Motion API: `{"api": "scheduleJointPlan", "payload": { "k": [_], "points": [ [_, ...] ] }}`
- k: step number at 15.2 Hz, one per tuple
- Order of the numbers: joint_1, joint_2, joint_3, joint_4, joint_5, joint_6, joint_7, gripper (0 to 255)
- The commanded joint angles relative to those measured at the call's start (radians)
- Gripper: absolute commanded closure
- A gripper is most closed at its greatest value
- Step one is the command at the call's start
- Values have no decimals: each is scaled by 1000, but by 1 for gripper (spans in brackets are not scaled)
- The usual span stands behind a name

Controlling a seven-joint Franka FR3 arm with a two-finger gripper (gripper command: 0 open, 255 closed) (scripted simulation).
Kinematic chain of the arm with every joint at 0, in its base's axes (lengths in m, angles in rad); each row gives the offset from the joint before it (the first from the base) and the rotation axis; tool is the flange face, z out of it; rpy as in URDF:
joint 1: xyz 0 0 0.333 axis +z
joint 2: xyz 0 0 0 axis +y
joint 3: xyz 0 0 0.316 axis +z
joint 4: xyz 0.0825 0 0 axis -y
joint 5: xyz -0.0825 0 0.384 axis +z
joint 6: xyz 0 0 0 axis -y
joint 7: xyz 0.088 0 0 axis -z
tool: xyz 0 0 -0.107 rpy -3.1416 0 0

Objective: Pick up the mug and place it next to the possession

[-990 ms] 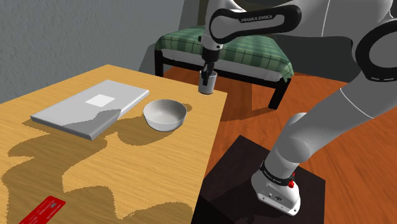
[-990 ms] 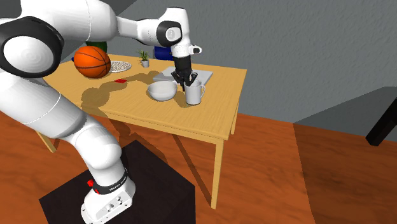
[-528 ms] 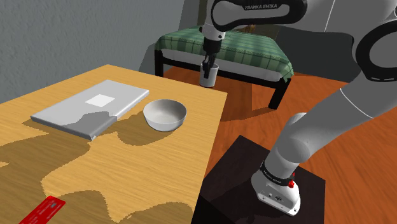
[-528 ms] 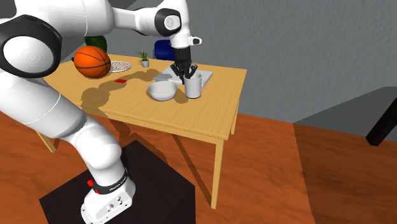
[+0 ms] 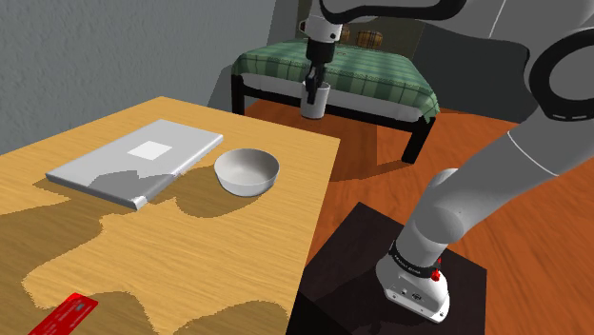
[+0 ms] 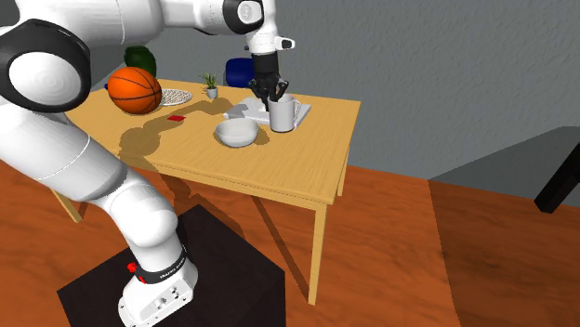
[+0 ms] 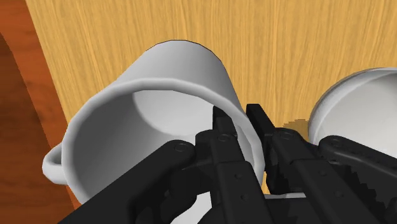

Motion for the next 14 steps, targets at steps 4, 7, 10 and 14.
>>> {"api": "scheduleJointPlan", "payload": {
  "k": [4,7,10,14],
  "points": [
    [17,-1,34,25,11,-28,47,255],
    [42,-5,86,6,27,-16,120,255],
    [68,0,137,-4,43,-3,193,255],
    [101,23,207,-1,61,14,291,255]
  ]
}}
